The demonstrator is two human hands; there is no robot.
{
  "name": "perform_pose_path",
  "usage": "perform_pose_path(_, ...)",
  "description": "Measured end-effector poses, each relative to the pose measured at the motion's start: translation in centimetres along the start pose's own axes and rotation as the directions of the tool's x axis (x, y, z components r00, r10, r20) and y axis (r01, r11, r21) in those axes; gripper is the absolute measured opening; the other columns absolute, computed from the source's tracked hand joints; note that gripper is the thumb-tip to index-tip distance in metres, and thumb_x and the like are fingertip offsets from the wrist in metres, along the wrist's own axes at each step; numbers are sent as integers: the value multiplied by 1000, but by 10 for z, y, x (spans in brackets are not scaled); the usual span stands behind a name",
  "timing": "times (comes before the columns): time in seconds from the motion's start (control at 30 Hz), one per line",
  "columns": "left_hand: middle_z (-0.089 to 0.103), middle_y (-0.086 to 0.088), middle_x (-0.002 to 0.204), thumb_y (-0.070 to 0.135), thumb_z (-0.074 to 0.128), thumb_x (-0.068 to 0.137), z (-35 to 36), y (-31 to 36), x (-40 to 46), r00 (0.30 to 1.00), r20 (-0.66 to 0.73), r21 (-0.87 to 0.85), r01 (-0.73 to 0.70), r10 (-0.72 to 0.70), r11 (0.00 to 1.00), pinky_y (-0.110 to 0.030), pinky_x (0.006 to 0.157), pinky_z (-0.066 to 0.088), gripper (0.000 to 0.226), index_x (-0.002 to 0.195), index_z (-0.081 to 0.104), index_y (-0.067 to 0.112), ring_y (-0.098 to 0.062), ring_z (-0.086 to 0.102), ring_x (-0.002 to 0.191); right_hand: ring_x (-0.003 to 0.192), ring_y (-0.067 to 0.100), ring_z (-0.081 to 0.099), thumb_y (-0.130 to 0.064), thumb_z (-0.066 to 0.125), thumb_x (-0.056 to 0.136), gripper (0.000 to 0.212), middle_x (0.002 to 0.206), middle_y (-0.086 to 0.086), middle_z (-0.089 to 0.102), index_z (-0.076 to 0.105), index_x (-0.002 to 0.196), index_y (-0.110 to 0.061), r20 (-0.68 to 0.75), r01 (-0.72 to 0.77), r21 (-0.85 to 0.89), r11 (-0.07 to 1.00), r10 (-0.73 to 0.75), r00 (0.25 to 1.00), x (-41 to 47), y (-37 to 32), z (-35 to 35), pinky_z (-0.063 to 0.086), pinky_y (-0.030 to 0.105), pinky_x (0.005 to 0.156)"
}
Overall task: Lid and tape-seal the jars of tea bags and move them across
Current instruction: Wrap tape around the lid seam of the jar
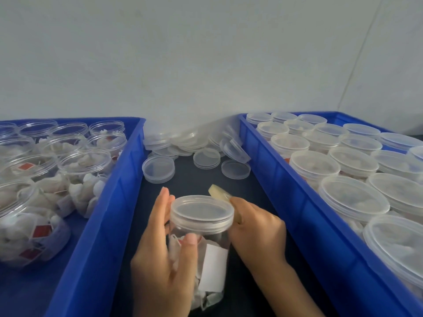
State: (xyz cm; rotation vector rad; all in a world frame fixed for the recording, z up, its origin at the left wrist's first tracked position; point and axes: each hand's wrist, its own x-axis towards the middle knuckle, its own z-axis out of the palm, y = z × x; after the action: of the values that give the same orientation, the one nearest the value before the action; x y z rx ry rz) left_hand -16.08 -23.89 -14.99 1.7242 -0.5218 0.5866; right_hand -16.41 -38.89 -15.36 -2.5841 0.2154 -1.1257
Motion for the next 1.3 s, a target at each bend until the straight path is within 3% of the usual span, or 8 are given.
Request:
perform_pose_path(0.13,56,24,119,83,59,47,2,7,1,988,-34,-4,151,-151,989,-10,82,46,89,124,44,42,8,57,104,46,17,52,-4,82,60,20,56,-4,59,68,73,-11,0,49,54,997,-49,999,-3,-10,-1,43,24,40)
perform_pose_path(0.33,65,16,90,59,79,31,3,-1,15,913,-30,-204,392,-406,897,-14,59,49,68,92,48,52,0,65,75,93,10,59,-33,61,87,42,111,-16,61,46,126,-37,379,-100,176,979,26,925,4,-11,-5,50,32,79)
perform_pose_path(0.47,64,24,94,51,83,39,-5,-9,22,917,-1,-289,381,-399,878,-17,59,52,62,92,50,52,-5,67,81,78,12,65,-48,62,81,50,86,-6,68,46,128,-49,583,-296,425,856,-9,813,13,-1,-13,53,37,76)
perform_pose_path(0.6,65,21,95,48,77,38,-11,-11,20,937,-3,-343,327,-349,880,-20,60,54,67,98,51,35,-7,68,81,52,-2,51,-69,71,57,64,54,-17,56,56,116,-47,561,-350,592,727,-60,826,13,7,-17,38,11,52)
perform_pose_path(0.7,66,18,96,45,78,33,-11,-12,18,948,20,-340,307,-319,889,-12,60,51,67,95,53,37,-4,66,84,48,4,48,-79,65,51,57,54,-2,58,58,101,-52,462,-268,542,797,-16,887,16,17,-19,38,22,50)
perform_pose_path(0.83,68,14,95,42,81,28,-12,-11,18,947,125,-335,322,-297,886,-12,59,51,68,91,58,35,-8,68,84,65,1,57,-79,67,40,50,66,-17,61,57,83,-56,431,-274,378,884,94,898,22,28,-20,43,16,59)
perform_pose_path(1.03,70,6,94,65,85,18,-18,-5,20,914,296,-334,370,-277,867,-47,69,58,76,86,62,40,-27,70,83,72,4,57,-48,75,71,32,71,-27,52,55,96,-44,365,-271,196,942,186,912,20,31,-13,50,27,70)
perform_pose_path(1.3,71,4,95,74,80,25,-12,-2,18,901,395,-355,328,-178,875,-20,62,53,86,96,58,32,-13,70,78,80,15,59,-42,66,79,31,88,-12,64,53,106,-34,436,-133,148,980,56,898,18,5,-9,40,25,65)
